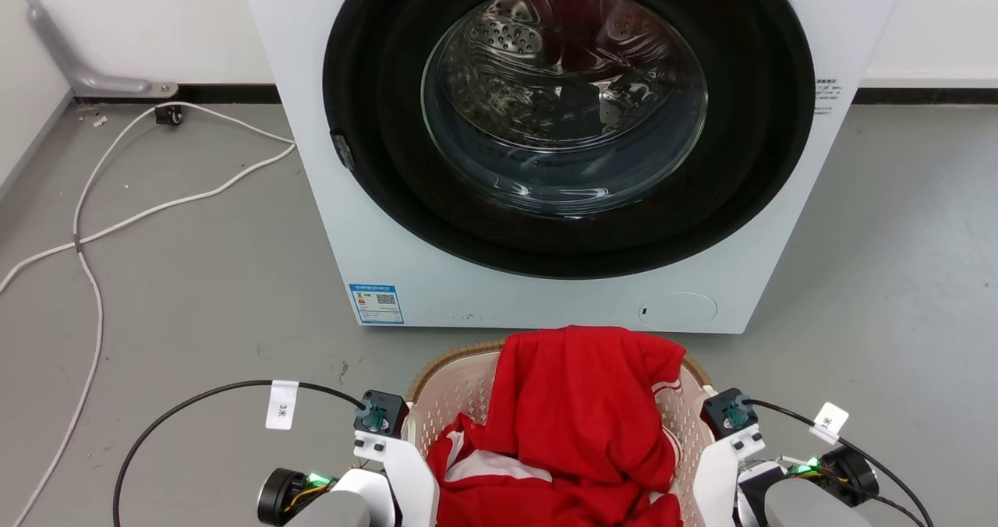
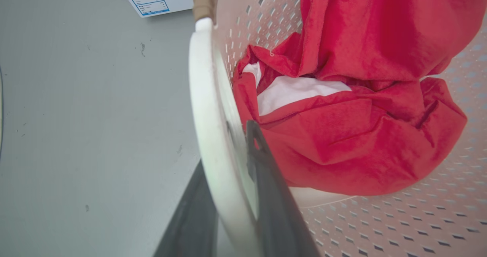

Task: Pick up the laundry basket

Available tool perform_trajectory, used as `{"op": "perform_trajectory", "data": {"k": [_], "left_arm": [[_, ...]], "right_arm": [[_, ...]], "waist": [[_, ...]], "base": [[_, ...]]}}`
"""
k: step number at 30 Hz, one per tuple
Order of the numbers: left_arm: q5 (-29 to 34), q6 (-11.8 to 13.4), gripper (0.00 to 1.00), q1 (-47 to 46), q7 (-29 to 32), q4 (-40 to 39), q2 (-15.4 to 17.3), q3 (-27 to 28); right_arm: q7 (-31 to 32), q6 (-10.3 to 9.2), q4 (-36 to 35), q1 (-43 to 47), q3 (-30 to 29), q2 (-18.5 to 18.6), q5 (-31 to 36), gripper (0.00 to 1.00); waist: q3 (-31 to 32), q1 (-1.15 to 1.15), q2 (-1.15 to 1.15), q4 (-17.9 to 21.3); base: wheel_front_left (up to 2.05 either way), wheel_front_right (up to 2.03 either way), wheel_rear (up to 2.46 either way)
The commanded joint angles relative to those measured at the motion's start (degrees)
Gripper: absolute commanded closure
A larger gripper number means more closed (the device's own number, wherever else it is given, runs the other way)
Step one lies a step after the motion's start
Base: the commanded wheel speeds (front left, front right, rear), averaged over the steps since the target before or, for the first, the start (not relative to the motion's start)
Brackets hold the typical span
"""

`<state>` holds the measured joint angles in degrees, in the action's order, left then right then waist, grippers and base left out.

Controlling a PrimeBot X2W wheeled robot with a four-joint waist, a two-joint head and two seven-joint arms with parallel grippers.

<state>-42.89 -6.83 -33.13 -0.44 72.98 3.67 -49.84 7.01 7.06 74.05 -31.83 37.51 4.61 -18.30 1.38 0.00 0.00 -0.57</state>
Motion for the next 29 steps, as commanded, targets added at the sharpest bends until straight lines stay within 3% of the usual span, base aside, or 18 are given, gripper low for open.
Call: {"op": "perform_trajectory", "data": {"k": [1,29], "left_arm": [[-0.2,-1.1,1.0,-1.5,-1.0,-0.9,-1.4,-0.6],[-3.3,-1.1,1.0,-2.2,-1.9,-0.3,-1.4,-3.5]], "right_arm": [[-0.3,0.78,-0.5,-0.4,1.3,-0.9,-0.2,1.0],[-0.8,0.79,-0.5,-1.4,7.1,0.0,-6.6,1.0]], "waist": [[0.0,0.0,0.0,0.0],[-0.6,0.0,0.0,-0.4]], "base": [[0.0,0.0,0.0],[0.0,0.0,0.0]]}}
